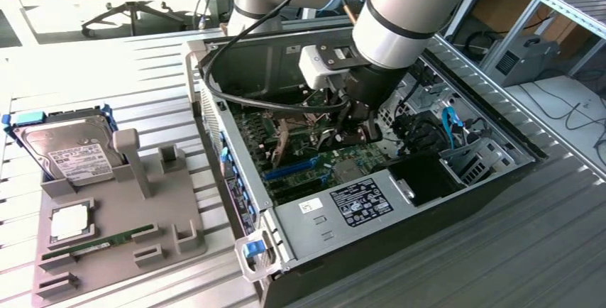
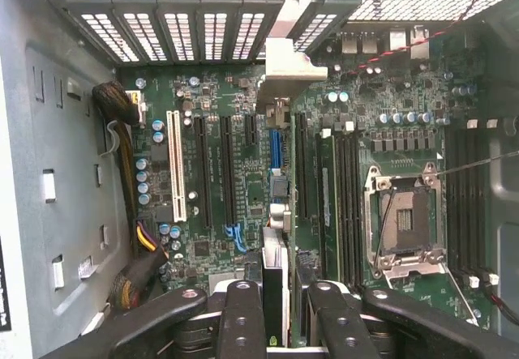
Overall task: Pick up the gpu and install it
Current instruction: 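Insert the gpu into the slot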
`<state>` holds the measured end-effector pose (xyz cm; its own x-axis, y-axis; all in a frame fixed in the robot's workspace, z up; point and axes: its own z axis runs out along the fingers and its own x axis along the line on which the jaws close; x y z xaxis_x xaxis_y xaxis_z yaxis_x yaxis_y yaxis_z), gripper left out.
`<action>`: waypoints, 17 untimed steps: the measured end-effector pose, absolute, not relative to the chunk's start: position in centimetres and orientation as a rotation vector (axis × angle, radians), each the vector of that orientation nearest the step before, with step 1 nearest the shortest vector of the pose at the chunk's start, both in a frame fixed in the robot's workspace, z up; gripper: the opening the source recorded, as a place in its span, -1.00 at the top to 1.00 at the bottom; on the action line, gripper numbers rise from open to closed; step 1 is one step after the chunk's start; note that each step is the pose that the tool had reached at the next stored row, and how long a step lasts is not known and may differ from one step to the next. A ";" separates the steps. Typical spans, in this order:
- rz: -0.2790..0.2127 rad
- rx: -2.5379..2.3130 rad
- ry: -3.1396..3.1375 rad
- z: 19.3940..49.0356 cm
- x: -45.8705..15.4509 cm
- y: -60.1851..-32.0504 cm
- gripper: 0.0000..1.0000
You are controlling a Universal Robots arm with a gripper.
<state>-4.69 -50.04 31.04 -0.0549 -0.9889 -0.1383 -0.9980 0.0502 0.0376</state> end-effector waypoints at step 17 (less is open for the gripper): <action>0.188 -2.107 2.221 30.9 -5.5 -50.0 0.47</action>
